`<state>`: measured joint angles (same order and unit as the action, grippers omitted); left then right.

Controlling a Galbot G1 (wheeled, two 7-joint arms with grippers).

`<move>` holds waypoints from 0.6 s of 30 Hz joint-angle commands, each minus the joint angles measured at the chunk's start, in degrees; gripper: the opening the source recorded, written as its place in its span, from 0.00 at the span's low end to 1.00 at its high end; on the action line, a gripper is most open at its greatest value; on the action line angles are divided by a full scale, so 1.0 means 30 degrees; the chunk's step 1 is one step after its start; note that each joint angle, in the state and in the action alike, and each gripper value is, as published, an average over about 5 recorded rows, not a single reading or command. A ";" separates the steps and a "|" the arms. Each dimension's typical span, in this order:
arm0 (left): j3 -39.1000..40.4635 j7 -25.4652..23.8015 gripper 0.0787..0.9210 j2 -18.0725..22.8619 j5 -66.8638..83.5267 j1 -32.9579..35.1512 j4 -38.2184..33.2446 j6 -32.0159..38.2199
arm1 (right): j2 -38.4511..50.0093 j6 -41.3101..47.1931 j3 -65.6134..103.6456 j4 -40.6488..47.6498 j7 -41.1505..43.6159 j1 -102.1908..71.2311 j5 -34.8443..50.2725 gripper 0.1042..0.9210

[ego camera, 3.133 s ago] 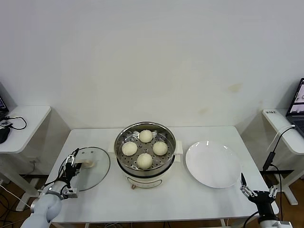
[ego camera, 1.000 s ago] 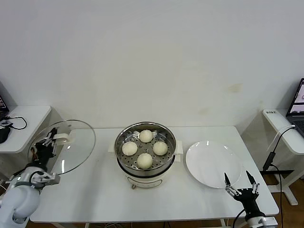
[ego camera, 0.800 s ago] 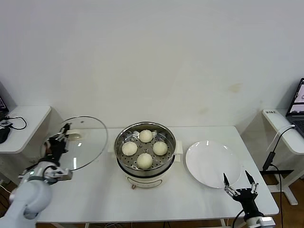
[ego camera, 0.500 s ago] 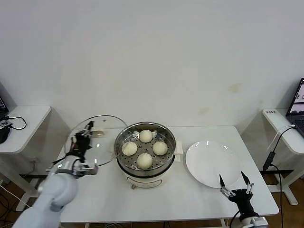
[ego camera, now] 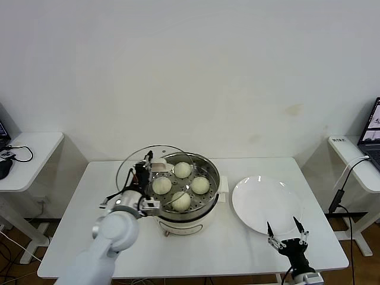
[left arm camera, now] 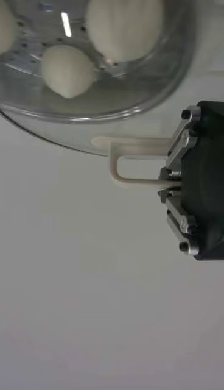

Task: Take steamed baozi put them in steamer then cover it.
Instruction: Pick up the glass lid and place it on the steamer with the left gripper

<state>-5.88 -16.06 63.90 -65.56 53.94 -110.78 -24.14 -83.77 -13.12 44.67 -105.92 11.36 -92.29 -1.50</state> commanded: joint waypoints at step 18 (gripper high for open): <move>0.2216 -0.0518 0.09 0.3862 -0.3000 -0.0764 0.2432 -0.0090 | -0.0425 -0.0227 -0.0235 0.0354 -0.0019 0.0029 -0.0532 0.88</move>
<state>-0.31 -17.29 73.10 -72.71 51.52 -105.18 -24.43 -84.89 -13.77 44.07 -105.00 11.32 -92.27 -2.82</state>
